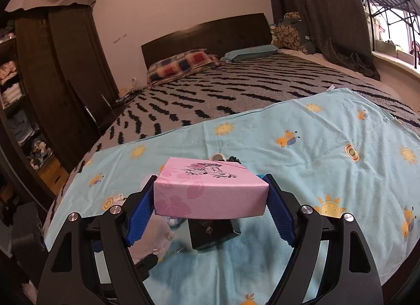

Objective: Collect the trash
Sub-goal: 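Carry the pink box and grey plush down toward the black bin with both tools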

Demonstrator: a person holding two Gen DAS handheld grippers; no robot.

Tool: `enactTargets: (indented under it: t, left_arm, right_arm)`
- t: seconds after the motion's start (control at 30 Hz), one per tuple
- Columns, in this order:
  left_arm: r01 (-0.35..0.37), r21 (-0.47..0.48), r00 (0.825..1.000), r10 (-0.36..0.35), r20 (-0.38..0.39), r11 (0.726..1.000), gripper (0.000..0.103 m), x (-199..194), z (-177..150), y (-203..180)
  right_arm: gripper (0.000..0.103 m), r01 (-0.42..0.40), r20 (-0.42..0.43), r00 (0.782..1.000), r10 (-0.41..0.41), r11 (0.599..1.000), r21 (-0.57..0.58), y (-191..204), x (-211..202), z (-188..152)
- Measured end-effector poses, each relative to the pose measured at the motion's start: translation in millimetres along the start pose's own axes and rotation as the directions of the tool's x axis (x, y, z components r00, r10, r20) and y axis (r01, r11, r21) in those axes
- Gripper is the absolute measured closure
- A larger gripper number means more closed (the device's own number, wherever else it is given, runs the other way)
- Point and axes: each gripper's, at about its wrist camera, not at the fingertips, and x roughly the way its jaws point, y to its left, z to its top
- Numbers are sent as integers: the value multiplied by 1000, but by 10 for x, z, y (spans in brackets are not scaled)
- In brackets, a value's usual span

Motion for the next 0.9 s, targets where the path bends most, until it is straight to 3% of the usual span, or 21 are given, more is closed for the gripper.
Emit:
enactTargets:
  t: [0.2,0.43,0.7,0.8,0.9]
  left_arm:
    - [16,21,998,-18,67,1000,37,-541,-161,-30]
    - [54,38,996,-56,76,998,36,-928,-501,-92]
    - [136,8,990,-135,-51,991,36,-1060,-1108,-103]
    - [166,-14,979,-167,-116,986,36,-1012,-1332,-129]
    - [159,-11,973,-159,-167,987,36,-938,-1546,-188]
  right_arm:
    - [23,17,52,999,-15,999,-40,124,-461,-168]
    - [23,45,52,998,-41,997,-66,163,-920,-623]
    - [23,65,-39,997,-69,994,-82,93,-1196,-1331]
    - [23,114,-98,987,-127,985,-129,123,-1158,-1612]
    - [23,107,-180,975,-128,987,-120,100,-1071,-1890]
